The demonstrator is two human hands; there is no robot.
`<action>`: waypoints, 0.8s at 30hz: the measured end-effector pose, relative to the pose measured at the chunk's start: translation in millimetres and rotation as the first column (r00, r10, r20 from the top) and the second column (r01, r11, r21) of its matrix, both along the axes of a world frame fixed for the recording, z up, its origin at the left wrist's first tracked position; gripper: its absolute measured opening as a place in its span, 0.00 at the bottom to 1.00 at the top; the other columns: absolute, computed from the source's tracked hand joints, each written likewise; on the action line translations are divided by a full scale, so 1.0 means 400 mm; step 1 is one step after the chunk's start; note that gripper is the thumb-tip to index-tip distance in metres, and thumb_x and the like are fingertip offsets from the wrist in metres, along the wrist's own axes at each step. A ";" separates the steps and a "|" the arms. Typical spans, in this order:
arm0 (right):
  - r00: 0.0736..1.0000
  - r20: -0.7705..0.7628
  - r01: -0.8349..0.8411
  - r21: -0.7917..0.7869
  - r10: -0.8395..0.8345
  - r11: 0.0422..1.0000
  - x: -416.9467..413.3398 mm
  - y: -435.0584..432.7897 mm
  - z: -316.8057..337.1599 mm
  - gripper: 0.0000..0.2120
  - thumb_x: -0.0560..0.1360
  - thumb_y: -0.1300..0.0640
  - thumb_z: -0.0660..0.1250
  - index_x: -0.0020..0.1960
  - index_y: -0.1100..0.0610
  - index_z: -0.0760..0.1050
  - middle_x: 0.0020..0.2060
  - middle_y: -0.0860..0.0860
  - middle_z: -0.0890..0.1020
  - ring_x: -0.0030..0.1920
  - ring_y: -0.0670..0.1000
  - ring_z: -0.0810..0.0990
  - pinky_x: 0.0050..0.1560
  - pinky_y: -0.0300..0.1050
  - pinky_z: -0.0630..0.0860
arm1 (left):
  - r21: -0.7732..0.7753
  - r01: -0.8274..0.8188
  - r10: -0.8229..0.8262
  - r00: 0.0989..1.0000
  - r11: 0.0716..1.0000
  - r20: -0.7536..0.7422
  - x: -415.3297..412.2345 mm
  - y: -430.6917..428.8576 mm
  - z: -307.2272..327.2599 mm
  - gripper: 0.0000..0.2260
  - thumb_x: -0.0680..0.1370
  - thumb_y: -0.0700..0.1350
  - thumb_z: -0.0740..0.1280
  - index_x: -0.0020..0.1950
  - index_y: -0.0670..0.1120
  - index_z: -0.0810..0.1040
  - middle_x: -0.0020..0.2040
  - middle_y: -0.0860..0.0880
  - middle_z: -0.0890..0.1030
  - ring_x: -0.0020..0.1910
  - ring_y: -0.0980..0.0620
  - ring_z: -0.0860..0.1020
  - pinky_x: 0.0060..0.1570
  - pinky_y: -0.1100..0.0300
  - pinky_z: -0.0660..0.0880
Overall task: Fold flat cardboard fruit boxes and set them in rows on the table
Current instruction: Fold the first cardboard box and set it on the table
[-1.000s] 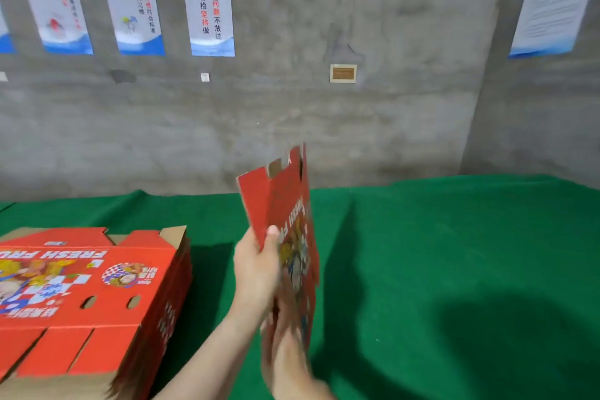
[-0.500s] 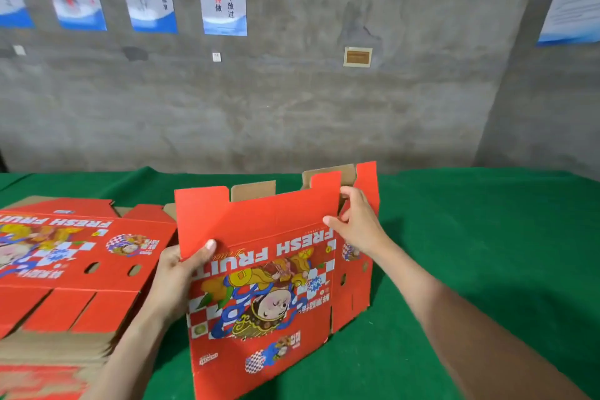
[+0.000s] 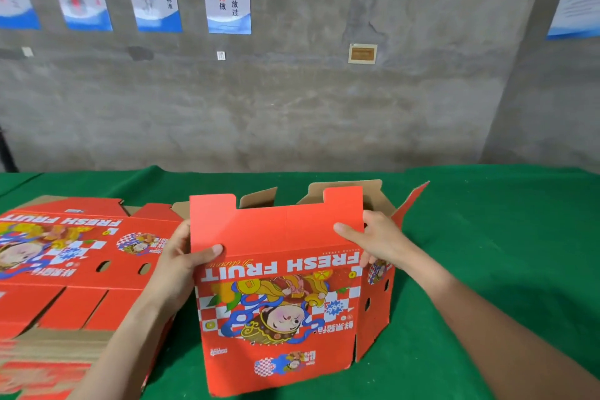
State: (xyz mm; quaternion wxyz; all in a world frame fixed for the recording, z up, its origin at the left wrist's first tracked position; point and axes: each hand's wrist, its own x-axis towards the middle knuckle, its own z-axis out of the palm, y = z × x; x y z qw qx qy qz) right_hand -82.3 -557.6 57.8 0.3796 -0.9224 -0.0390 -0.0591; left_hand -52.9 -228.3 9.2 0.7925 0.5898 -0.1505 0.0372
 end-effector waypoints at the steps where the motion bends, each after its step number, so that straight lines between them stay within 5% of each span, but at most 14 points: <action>1: 1.000 0.011 0.017 0.026 -0.018 1.000 -0.006 -0.002 0.000 0.16 0.73 0.38 0.65 0.52 0.49 0.76 0.40 0.45 0.84 0.28 0.49 0.83 0.25 0.36 0.75 | 0.008 0.053 -0.053 0.998 0.999 -0.026 0.004 0.004 0.004 0.22 0.65 0.34 0.72 0.57 0.49 0.78 0.50 0.40 0.83 0.43 0.41 0.83 0.41 0.48 0.81; 7: 0.982 -0.181 -0.035 0.117 0.056 0.993 -0.031 -0.032 0.017 0.11 0.71 0.38 0.68 0.47 0.43 0.76 0.37 0.43 0.85 0.34 0.50 0.85 0.28 0.35 0.75 | 0.246 0.207 -0.180 0.975 0.947 -0.128 0.011 0.020 0.023 0.23 0.60 0.54 0.80 0.50 0.45 0.82 0.52 0.36 0.82 0.47 0.39 0.82 0.46 0.52 0.80; 11: 0.990 -0.133 -0.023 0.109 0.038 0.994 -0.043 -0.040 0.022 0.11 0.72 0.37 0.66 0.46 0.43 0.75 0.33 0.42 0.84 0.32 0.51 0.84 0.27 0.35 0.75 | 0.528 0.065 0.021 0.987 0.847 -0.156 0.050 0.031 0.083 0.23 0.81 0.59 0.54 0.57 0.43 0.79 0.60 0.41 0.80 0.56 0.49 0.79 0.61 0.49 0.73; 14: 0.997 -0.073 0.013 0.101 -0.006 0.995 -0.051 -0.038 0.007 0.22 0.70 0.31 0.60 0.48 0.47 0.76 0.37 0.50 0.85 0.31 0.51 0.84 0.25 0.34 0.72 | 0.627 0.071 0.075 0.976 0.776 -0.203 0.051 0.063 0.087 0.39 0.75 0.71 0.45 0.63 0.43 0.77 0.59 0.42 0.80 0.60 0.44 0.77 0.63 0.47 0.70; 17: 0.997 -0.044 0.066 0.107 -0.062 0.992 -0.052 -0.038 -0.006 0.36 0.66 0.26 0.51 0.47 0.54 0.81 0.36 0.52 0.86 0.29 0.51 0.83 0.24 0.31 0.68 | 0.616 -0.004 0.086 0.991 0.788 -0.103 0.026 0.034 0.094 0.20 0.80 0.55 0.59 0.43 0.43 0.84 0.45 0.42 0.85 0.47 0.45 0.82 0.57 0.46 0.75; 20: 0.995 -0.048 0.096 0.143 -0.090 0.985 -0.053 -0.044 -0.014 0.40 0.68 0.26 0.46 0.40 0.58 0.82 0.32 0.52 0.85 0.27 0.50 0.81 0.28 0.30 0.69 | 0.615 0.106 -0.030 0.991 0.782 -0.133 0.020 0.004 0.102 0.05 0.73 0.32 0.69 0.42 0.41 0.83 0.46 0.38 0.84 0.42 0.46 0.83 0.48 0.49 0.80; 24: 0.992 0.001 0.128 0.143 -0.130 0.981 -0.072 -0.047 -0.021 0.40 0.71 0.29 0.48 0.30 0.64 0.76 0.20 0.51 0.77 0.23 0.45 0.77 0.43 0.41 0.76 | 0.641 0.294 -0.192 0.955 0.709 -0.226 0.018 0.011 0.095 0.10 0.63 0.42 0.73 0.41 0.38 0.83 0.45 0.36 0.83 0.46 0.39 0.82 0.50 0.48 0.79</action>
